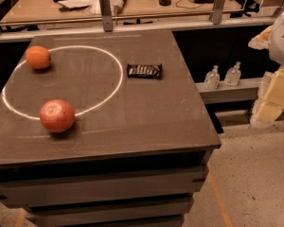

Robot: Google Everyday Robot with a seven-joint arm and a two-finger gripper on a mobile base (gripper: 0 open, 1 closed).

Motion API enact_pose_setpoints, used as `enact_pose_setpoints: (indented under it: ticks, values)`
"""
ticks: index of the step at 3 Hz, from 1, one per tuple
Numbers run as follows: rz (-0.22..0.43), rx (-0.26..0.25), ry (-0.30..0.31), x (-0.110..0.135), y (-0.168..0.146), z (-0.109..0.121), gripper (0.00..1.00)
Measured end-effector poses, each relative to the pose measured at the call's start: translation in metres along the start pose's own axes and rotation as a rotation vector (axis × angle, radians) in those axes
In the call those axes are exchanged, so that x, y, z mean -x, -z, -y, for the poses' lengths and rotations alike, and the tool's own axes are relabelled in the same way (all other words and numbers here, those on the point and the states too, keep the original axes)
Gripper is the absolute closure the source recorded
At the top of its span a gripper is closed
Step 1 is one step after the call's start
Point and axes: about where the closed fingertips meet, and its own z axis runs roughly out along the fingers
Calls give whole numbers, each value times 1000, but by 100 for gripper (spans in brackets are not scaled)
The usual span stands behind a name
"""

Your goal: Move rxbar chocolate near apple

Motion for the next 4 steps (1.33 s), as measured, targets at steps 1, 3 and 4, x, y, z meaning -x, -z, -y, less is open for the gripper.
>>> enact_pose_setpoints:
  ticks: [1,3,4]
  values:
    - [5,-8,9,2,2,0,0]
    - [229,14,116,98,-36,52,0]
    - [353,56,160,155,-65,79,0]
